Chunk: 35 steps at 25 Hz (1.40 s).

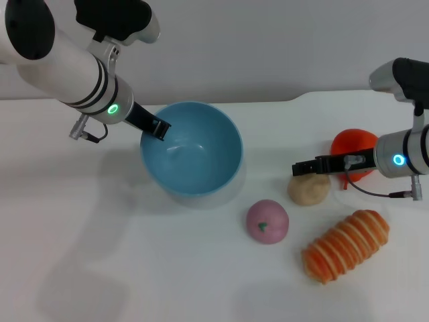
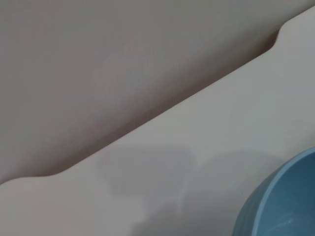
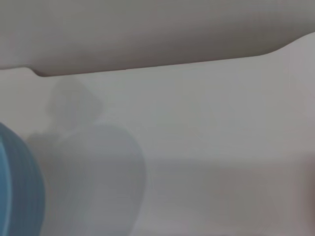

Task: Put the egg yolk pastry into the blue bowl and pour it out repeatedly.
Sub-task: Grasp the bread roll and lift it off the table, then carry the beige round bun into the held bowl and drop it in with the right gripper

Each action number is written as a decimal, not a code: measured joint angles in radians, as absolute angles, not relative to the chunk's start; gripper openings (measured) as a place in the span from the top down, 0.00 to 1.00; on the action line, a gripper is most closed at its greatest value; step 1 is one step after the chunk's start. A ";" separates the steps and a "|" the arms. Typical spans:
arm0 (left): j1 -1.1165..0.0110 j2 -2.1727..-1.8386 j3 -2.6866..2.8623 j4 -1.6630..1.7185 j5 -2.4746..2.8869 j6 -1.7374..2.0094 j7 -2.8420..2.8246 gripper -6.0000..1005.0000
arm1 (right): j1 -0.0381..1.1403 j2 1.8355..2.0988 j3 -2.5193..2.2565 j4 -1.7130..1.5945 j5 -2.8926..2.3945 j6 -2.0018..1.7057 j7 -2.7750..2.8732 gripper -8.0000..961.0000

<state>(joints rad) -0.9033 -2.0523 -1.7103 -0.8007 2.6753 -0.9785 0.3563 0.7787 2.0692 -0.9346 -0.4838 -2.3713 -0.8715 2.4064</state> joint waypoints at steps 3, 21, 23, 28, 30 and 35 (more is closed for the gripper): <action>-0.903 -2.052 -1.710 -0.801 2.675 -0.975 0.361 0.99 | 0.777 2.068 -0.929 -0.481 -2.370 -0.879 2.411 0.35; -0.920 -2.056 -1.718 -0.791 2.694 -0.984 0.367 0.99 | 0.755 2.069 -0.939 -0.549 -2.370 -0.917 2.358 0.65; -0.921 -2.056 -1.718 -0.791 2.694 -0.986 0.366 0.99 | 0.754 2.070 -0.945 -0.577 -2.370 -0.944 2.352 0.71; -0.921 -2.056 -1.718 -0.791 2.694 -0.988 0.363 0.99 | 0.753 2.071 -0.962 -0.646 -2.341 -1.002 2.340 0.82; -0.921 -2.056 -1.718 -0.790 2.694 -0.988 0.361 0.99 | 0.749 2.071 -0.980 -0.692 -2.287 -1.047 2.314 0.84; -0.922 -2.056 -1.717 -0.789 2.692 -0.988 0.360 0.99 | 0.740 2.070 -0.994 -0.819 -2.134 -1.181 2.228 0.87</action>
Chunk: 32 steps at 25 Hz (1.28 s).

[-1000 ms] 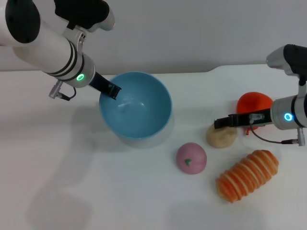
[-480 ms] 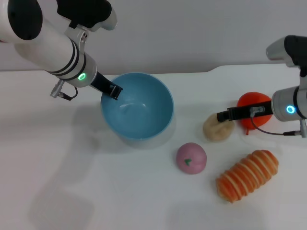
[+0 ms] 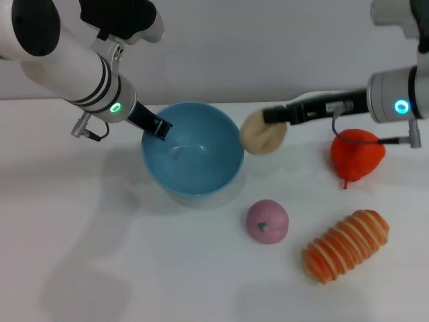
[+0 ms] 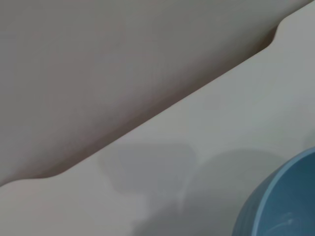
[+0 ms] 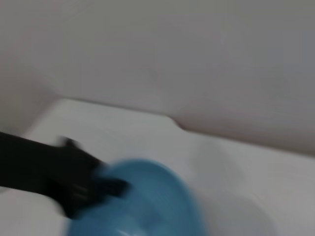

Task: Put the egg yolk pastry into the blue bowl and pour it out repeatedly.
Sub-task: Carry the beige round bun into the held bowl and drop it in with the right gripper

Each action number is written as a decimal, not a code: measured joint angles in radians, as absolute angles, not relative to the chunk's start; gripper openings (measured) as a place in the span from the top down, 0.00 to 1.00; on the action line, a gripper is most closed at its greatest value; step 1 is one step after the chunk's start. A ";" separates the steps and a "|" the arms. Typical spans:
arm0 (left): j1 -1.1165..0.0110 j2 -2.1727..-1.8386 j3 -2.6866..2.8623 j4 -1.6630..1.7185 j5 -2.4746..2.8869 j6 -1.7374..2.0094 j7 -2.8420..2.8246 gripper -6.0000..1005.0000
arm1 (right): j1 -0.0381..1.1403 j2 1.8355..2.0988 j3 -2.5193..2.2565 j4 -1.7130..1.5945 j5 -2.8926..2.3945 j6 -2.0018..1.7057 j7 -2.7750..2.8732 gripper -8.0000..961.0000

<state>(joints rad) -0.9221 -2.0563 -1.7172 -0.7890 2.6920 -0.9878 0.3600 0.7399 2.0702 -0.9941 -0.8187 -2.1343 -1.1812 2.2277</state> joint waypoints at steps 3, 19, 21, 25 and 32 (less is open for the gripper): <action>-0.924 -2.057 -1.718 -0.782 2.691 -0.983 0.361 0.99 | 0.751 2.068 -1.007 -0.853 -2.102 -1.214 2.217 0.88; -0.927 -2.062 -1.719 -0.769 2.686 -0.982 0.355 0.99 | 0.866 2.073 -1.120 -0.660 -1.923 -1.100 2.022 0.96; -0.927 -2.062 -1.720 -0.768 2.686 -0.983 0.355 0.99 | 0.864 2.074 -1.130 -0.660 -1.923 -1.076 2.023 0.96; -0.928 -2.062 -1.720 -0.768 2.686 -0.981 0.354 0.99 | 0.857 2.075 -1.130 -0.655 -1.921 -1.025 2.026 0.96; -0.925 -2.062 -1.719 -0.765 2.685 -0.971 0.354 0.99 | 0.856 2.075 -1.132 -0.646 -1.888 -1.018 1.998 0.78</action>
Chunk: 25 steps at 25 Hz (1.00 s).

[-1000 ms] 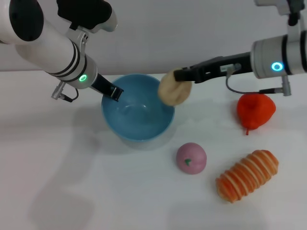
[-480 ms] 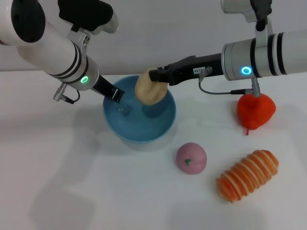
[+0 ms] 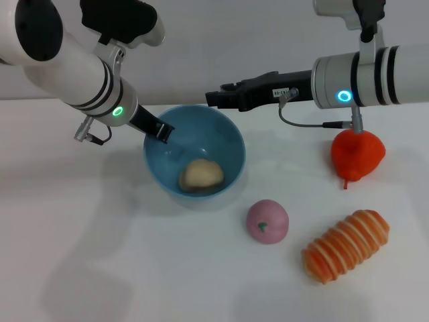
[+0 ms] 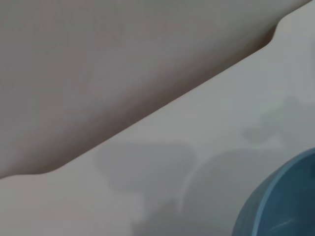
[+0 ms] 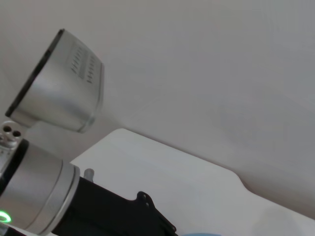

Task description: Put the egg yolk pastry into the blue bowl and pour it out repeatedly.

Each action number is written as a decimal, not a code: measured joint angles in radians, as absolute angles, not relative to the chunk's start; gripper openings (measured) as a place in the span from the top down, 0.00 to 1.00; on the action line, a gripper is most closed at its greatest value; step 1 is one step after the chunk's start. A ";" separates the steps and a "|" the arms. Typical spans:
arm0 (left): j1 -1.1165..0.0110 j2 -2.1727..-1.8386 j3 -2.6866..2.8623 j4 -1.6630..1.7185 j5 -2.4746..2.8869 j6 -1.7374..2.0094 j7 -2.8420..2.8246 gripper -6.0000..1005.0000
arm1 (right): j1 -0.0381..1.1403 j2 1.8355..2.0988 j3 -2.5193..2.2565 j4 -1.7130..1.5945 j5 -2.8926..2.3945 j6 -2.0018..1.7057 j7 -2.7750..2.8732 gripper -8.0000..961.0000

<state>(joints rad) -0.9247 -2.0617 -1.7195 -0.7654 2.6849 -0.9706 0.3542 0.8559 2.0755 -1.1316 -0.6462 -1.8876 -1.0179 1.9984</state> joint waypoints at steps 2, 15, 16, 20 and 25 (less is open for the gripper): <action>-0.923 -2.062 -1.720 -0.765 2.683 -0.968 0.354 0.99 | 0.855 2.075 -1.132 -0.646 -1.883 -1.016 1.996 0.72; -0.919 -2.059 -1.717 -0.751 2.677 -0.927 0.363 1.00 | 0.561 2.078 -1.135 -0.747 -1.510 -0.827 1.423 0.47; -0.920 -2.059 -1.716 -0.751 2.677 -0.927 0.363 0.99 | 0.543 2.077 -1.135 -0.745 -1.460 -0.829 1.367 0.47; -0.919 -2.060 -1.710 -0.749 2.677 -0.909 0.364 0.99 | 0.492 2.079 -1.132 -0.716 -1.328 -0.823 1.153 0.47; -0.917 -2.061 -1.710 -0.748 2.677 -0.906 0.364 0.99 | 0.434 2.077 -1.116 -0.612 -1.049 -0.829 0.884 0.47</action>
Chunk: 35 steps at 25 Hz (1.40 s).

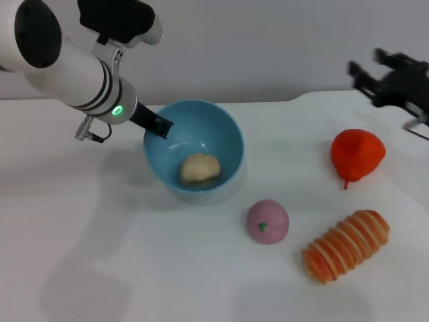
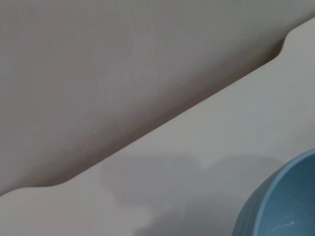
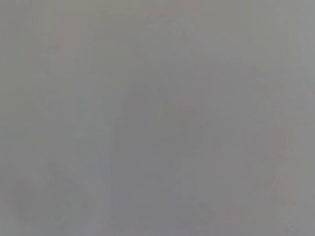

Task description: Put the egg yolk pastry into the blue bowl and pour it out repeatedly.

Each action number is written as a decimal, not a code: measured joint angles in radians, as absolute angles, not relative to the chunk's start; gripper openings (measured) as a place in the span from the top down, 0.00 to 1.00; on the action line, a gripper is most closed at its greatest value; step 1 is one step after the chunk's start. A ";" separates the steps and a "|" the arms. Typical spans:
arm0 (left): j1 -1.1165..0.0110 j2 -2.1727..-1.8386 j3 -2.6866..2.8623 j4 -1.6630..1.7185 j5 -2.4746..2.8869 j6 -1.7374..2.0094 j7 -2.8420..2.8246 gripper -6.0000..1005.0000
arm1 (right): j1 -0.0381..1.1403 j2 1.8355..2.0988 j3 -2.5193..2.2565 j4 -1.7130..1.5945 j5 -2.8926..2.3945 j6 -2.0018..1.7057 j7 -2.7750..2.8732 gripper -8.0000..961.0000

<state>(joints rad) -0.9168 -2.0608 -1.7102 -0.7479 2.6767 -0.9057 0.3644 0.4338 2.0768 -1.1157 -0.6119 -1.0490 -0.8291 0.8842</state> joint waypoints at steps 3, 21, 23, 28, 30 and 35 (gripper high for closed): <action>-0.918 -2.061 -1.709 -0.741 2.677 -0.894 0.365 0.99 | 0.376 2.079 -1.111 -0.554 -0.825 -0.886 0.634 0.47; -0.921 -2.067 -1.529 -0.858 2.677 -0.625 0.357 0.99 | 0.306 2.075 -0.999 -0.230 -0.483 -1.042 0.400 0.47; -0.923 -2.067 -1.499 -0.887 2.679 -0.582 0.356 0.99 | 0.305 2.076 -0.987 -0.215 -0.482 -1.053 0.402 0.47; -0.919 -2.068 -1.405 -0.941 2.683 -0.406 0.356 1.00 | 0.308 2.076 -0.966 -0.185 -0.481 -1.066 0.404 0.47; -0.912 -2.069 -1.373 -0.946 2.680 -0.325 0.355 0.99 | 0.307 2.076 -0.963 -0.180 -0.480 -1.066 0.404 0.47; -0.863 -2.073 -1.255 -0.946 2.676 -0.037 0.343 0.99 | 0.313 2.077 -0.962 -0.165 -0.480 -1.078 0.406 0.47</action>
